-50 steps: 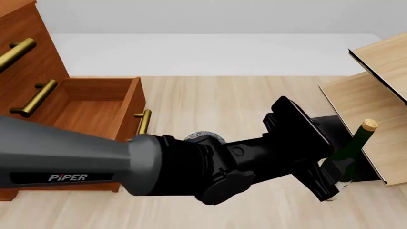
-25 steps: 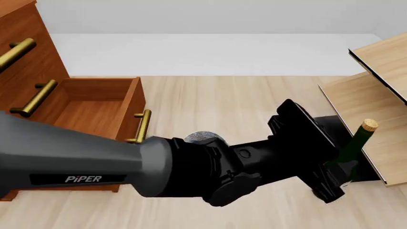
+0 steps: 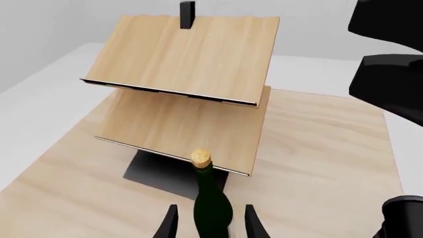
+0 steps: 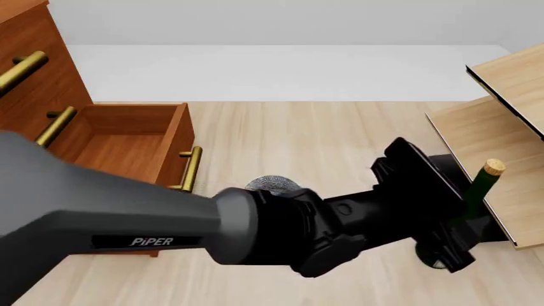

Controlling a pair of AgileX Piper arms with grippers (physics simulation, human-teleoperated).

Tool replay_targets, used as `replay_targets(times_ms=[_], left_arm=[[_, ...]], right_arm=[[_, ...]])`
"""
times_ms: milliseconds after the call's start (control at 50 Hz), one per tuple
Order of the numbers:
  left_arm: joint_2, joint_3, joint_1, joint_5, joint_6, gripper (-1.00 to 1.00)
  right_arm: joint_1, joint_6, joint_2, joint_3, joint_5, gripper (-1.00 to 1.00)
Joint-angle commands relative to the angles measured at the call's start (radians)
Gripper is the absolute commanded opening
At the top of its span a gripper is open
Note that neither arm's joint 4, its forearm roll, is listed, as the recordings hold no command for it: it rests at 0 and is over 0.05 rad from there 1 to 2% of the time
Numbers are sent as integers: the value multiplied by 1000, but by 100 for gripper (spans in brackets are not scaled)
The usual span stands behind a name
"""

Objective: Put the wine bottle in the bottom drawer of the cabinet.

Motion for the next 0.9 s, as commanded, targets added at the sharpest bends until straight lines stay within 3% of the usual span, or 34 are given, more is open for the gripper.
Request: replay_targets(times_ms=[20,900], left_arm=[[15,-25,1,-9,0,100],[149,-180,14,-5,-22,100]], right_arm=[[-2,-1,0,-1,1,100],[1,-1,0,22,-3,100]])
